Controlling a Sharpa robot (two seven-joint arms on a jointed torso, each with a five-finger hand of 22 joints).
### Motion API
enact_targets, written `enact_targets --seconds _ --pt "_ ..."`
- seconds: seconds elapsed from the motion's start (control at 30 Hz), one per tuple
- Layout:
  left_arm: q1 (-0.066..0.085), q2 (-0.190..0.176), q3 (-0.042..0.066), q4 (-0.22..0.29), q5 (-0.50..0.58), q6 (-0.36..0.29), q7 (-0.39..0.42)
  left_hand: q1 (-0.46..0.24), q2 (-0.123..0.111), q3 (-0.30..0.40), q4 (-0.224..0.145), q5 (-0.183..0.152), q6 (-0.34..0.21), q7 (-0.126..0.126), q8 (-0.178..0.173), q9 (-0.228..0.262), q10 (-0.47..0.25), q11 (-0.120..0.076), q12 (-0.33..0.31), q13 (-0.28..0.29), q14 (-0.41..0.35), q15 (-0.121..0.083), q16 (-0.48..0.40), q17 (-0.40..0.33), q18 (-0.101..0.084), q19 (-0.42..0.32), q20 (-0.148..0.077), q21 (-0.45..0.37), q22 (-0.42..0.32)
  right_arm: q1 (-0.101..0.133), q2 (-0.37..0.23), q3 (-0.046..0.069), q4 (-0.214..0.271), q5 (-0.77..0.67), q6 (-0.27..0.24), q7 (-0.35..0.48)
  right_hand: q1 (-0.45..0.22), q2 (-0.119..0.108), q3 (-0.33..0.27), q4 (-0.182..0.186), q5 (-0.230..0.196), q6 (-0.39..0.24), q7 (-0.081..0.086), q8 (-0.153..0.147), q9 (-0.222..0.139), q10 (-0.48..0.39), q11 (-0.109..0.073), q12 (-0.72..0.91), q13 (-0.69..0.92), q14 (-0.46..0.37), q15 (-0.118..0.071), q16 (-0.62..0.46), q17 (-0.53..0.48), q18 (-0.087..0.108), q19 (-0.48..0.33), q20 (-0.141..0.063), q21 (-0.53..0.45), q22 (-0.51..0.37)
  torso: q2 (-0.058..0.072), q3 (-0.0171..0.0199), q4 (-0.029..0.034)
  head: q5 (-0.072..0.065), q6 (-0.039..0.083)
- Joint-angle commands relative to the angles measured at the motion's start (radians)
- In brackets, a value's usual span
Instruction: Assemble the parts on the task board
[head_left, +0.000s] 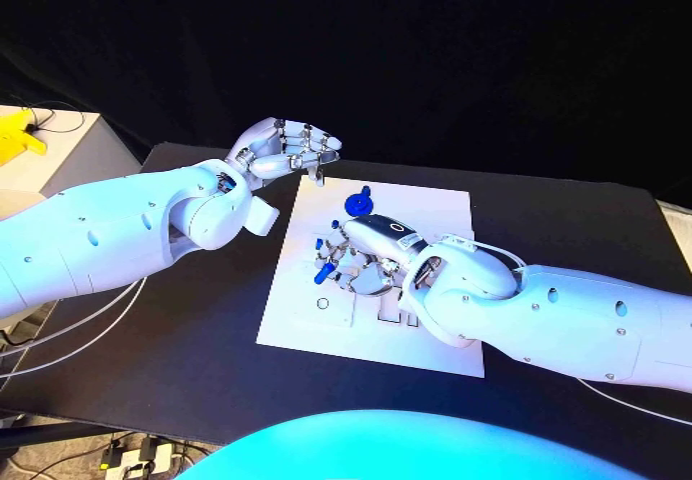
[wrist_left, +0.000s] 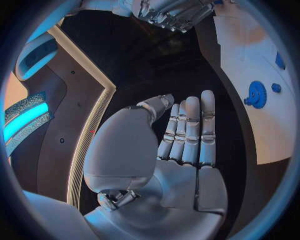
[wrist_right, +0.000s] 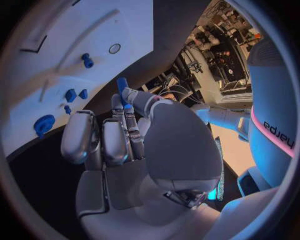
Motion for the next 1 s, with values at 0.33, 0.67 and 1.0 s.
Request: enact_targets --seconds 0.33,0.67,1.0 --pt "0.001 0.005 0.001 0.002 0.005 0.016 -0.002 0.001 0.006 -0.005 -0.003 0.002 -0.007 0.004 0.003 -0.002 0.0 0.004 -0.004 -0.002 -0.004 -0.001 -0.006 -0.002 0.015 -0.005 0.001 0.001 0.001 -0.018 0.041 -0.008 -0.022 -0.154 0.138 -0.074 0.01 0.025 0.007 0.0 0.004 0.005 0.004 0.002 0.039 0.047 -0.039 -0.005 0.001 -0.002 -0.003 -0.004 -0.002 -0.012 -0.001 0.0 -0.004 -0.001 0.001 -0.0002 -0.0023 0.014 0.0" --pt "0.001 0.005 0.001 0.001 0.005 0.017 -0.003 0.001 0.006 -0.005 -0.003 0.002 -0.007 0.004 0.003 -0.002 0.0 0.004 -0.004 -0.002 -0.004 -0.001 -0.006 -0.002 0.015 -0.005 0.001 0.001 0.001 -0.021 0.04 -0.01 -0.02 -0.181 0.169 -0.09 0.009 0.024 0.008 -0.002 0.004 0.005 0.004 0.003 0.04 0.047 -0.039 -0.006 0.001 -0.002 -0.003 -0.005 -0.002 -0.012 -0.001 0.0 -0.003 0.0 0.001 0.0008 -0.0024 0.013 0.0" --pt "0.001 0.005 0.001 0.001 0.005 0.018 -0.003 0.001 0.006 -0.005 -0.003 0.002 -0.007 0.004 0.003 -0.002 0.0 0.004 -0.004 -0.002 -0.004 -0.001 -0.006 -0.002 0.015 -0.005 0.001 0.001 0.001 -0.023 0.04 -0.011 -0.015 -0.207 0.184 -0.1 0.008 0.024 0.008 -0.002 0.005 0.004 0.004 0.003 0.041 0.047 -0.038 -0.007 0.001 -0.002 -0.002 -0.005 -0.003 -0.012 -0.001 0.0 -0.002 0.001 0.001 0.0003 -0.002 0.014 0.0"
